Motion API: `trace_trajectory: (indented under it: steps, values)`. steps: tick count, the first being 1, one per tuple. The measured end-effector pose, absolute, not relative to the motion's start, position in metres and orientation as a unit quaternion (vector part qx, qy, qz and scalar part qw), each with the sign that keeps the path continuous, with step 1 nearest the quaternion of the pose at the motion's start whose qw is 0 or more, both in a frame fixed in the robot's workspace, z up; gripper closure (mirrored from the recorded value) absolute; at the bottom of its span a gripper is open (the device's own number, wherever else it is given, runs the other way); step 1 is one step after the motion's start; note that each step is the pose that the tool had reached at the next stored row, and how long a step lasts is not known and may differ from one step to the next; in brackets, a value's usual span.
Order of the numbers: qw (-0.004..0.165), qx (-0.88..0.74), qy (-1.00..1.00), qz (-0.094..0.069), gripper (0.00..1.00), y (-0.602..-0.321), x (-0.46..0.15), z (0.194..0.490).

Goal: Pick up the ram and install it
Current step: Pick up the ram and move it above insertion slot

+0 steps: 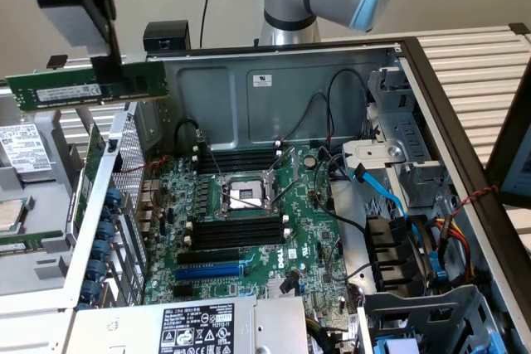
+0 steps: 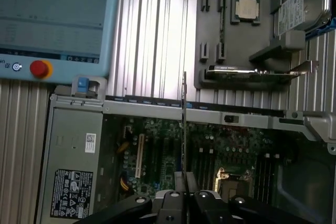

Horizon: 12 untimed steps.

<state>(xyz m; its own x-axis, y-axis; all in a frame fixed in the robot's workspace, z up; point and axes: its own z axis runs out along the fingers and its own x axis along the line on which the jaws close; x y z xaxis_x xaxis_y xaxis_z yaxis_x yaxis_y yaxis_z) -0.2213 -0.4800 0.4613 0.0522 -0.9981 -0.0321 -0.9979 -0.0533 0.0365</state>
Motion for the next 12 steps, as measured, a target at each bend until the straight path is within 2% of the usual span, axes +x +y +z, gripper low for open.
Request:
trace_trajectory:
  steps: [12]
  values:
    - [0.002,0.725,-0.688,-0.024,0.87,-0.48,-0.167,0.459]
